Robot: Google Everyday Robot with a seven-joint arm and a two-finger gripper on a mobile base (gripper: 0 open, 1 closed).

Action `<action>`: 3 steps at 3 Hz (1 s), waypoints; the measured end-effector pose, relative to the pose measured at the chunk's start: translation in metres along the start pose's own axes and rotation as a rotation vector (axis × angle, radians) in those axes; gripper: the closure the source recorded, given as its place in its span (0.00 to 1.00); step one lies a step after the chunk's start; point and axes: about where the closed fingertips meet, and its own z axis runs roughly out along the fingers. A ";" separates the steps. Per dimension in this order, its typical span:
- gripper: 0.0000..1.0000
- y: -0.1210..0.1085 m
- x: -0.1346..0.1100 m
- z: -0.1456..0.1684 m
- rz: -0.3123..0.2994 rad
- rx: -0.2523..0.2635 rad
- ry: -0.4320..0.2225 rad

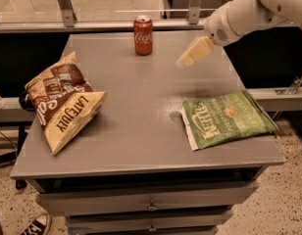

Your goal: Move coke can near green jalapeno chip bag

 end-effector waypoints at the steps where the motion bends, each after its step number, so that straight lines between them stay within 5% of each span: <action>1: 0.00 -0.023 -0.023 0.043 0.069 -0.044 -0.134; 3: 0.00 -0.042 -0.062 0.115 0.124 -0.099 -0.302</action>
Offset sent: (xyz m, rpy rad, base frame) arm 0.1217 0.0870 -0.0202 0.4165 -0.0163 0.0793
